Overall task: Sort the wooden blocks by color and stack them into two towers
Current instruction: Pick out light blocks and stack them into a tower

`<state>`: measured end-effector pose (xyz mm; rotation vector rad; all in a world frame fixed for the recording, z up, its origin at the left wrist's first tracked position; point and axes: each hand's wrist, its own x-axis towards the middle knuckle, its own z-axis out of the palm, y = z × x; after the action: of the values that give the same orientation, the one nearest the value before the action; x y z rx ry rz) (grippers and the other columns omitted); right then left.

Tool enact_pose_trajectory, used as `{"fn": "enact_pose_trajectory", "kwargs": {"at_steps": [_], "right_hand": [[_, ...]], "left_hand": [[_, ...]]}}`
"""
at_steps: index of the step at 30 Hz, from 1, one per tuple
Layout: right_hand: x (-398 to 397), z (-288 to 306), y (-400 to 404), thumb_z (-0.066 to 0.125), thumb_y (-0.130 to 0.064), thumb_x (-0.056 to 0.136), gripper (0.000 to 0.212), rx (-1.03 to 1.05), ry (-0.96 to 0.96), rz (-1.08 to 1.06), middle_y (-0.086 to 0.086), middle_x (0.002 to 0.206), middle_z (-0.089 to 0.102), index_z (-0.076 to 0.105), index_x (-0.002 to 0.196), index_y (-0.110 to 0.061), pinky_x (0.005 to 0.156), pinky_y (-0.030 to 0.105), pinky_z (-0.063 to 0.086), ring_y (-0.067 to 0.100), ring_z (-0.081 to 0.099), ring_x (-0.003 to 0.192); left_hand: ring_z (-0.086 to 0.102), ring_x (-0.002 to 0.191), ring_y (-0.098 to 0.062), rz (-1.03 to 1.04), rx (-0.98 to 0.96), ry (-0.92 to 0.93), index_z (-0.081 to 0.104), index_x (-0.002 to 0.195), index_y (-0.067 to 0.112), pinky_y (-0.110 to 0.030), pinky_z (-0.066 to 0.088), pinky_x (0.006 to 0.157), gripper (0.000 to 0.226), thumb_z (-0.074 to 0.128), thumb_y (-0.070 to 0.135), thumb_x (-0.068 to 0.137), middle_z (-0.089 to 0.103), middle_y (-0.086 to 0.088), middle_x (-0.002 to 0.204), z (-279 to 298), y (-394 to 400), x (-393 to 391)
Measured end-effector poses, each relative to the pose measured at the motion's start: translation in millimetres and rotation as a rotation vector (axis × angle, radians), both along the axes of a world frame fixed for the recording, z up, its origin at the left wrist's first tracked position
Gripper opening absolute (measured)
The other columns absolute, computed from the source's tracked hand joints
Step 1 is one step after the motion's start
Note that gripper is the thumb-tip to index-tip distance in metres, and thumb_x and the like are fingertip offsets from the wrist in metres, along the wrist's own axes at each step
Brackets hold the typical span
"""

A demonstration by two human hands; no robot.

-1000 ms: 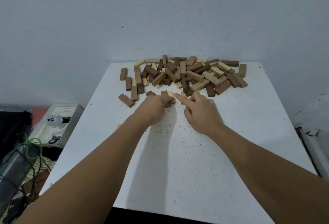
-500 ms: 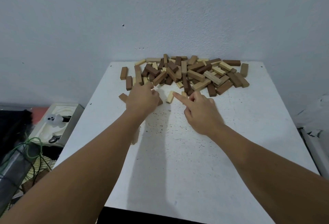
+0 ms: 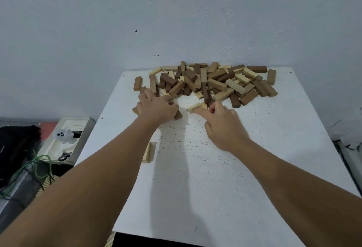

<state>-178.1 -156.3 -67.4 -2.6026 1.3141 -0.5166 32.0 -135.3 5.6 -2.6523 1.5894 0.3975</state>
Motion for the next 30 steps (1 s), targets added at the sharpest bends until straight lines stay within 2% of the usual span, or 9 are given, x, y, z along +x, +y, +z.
{"fn": "enact_pose_trajectory", "kwargs": {"at_steps": [2, 4, 9, 16, 20, 23, 25, 28, 30], "right_hand": [[-0.3, 1.5, 1.4, 0.047, -0.020, 0.100, 0.068, -0.012, 0.020, 0.014, -0.005, 0.103, 0.034, 0.026, 0.157, -0.051, 0.086, 0.034, 0.035, 0.015, 0.042, 0.089], [0.0, 1.0, 1.2, 0.045, -0.023, 0.101, 0.066, -0.009, 0.051, 0.016, -0.004, 0.105, 0.034, 0.025, 0.158, -0.050, 0.088, 0.035, 0.035, 0.015, 0.041, 0.093], [0.8, -2.7, 2.9, 0.050, -0.020, 0.098, 0.049, -0.014, -0.030, -0.032, -0.003, 0.105, 0.040, 0.053, 0.144, -0.038, 0.091, 0.043, 0.045, 0.018, 0.048, 0.089], [0.6, -3.1, 2.9, 0.046, -0.027, 0.098, 0.065, -0.054, 0.020, -0.044, -0.002, 0.104, 0.036, 0.028, 0.158, -0.044, 0.083, 0.038, 0.042, 0.019, 0.043, 0.091], [1.4, -4.5, -0.3, 0.044, -0.029, 0.097, 0.061, -0.033, 0.010, -0.040, -0.003, 0.103, 0.035, 0.031, 0.155, -0.044, 0.085, 0.039, 0.041, 0.019, 0.043, 0.091], [2.0, -2.1, 0.7, 0.048, -0.026, 0.095, 0.045, -0.019, -0.044, -0.073, -0.002, 0.103, 0.038, 0.045, 0.139, -0.038, 0.083, 0.041, 0.046, 0.019, 0.047, 0.087], [1.6, -0.5, 2.1, 0.051, -0.025, 0.094, 0.037, -0.030, -0.069, -0.092, -0.001, 0.105, 0.041, 0.048, 0.130, -0.030, 0.083, 0.042, 0.048, 0.019, 0.048, 0.084], [1.0, -1.7, 2.4, 0.050, -0.025, 0.095, 0.044, -0.040, -0.065, -0.100, 0.000, 0.107, 0.044, 0.045, 0.138, -0.027, 0.082, 0.042, 0.048, 0.020, 0.048, 0.085], [1.3, -3.2, 1.6, 0.049, -0.026, 0.096, 0.050, -0.038, -0.052, -0.084, -0.001, 0.105, 0.041, 0.042, 0.145, -0.032, 0.082, 0.040, 0.047, 0.019, 0.047, 0.086]], "left_hand": [[0.018, 0.145, -0.040, -0.044, 0.008, 0.029, 0.053, 0.144, 0.047, -0.050, 0.022, 0.118, 0.045, 0.037, 0.051, 0.103, 0.024, -0.015, 0.157, 3.2, 4.4, -5.5], [0.019, 0.145, -0.039, -0.095, 0.007, 0.038, 0.055, 0.143, 0.049, -0.051, 0.024, 0.117, 0.043, 0.036, 0.046, 0.105, 0.029, -0.013, 0.157, 3.8, 8.6, -10.1], [0.029, 0.138, -0.037, -0.223, 0.025, 0.010, 0.059, 0.139, 0.049, -0.051, 0.023, 0.118, 0.038, 0.039, 0.046, 0.106, 0.044, -0.004, 0.145, 3.0, 17.5, -24.0], [0.023, 0.143, -0.038, -0.333, 0.030, 0.114, 0.045, 0.149, 0.049, -0.053, 0.025, 0.114, 0.055, 0.063, 0.042, 0.097, 0.046, -0.001, 0.150, -2.4, 29.6, -35.3], [0.027, 0.144, -0.034, -0.309, 0.019, 0.086, 0.047, 0.147, 0.047, -0.052, 0.024, 0.116, 0.058, 0.070, 0.047, 0.093, 0.046, -0.002, 0.146, -1.0, 33.9, -25.0], [0.052, 0.124, -0.027, -0.262, -0.038, 0.083, 0.063, 0.129, 0.037, -0.046, 0.040, 0.103, 0.032, 0.067, 0.040, 0.097, 0.060, 0.001, 0.124, -0.9, 29.8, -10.6], [0.060, 0.110, -0.025, -0.220, -0.072, 0.131, 0.067, 0.122, 0.029, -0.045, 0.050, 0.095, 0.023, 0.064, 0.031, 0.100, 0.064, -0.001, 0.117, -3.4, 25.8, -2.8], [0.061, 0.109, -0.027, -0.146, -0.165, 0.149, 0.065, 0.129, 0.023, -0.048, 0.054, 0.094, 0.028, 0.059, 0.029, 0.102, 0.064, -0.007, 0.122, -6.8, 20.4, -1.9], [0.056, 0.118, -0.031, -0.125, -0.204, 0.141, 0.061, 0.137, 0.029, -0.050, 0.049, 0.102, 0.035, 0.057, 0.032, 0.102, 0.059, -0.008, 0.129, -9.4, 16.5, -6.1]]}}
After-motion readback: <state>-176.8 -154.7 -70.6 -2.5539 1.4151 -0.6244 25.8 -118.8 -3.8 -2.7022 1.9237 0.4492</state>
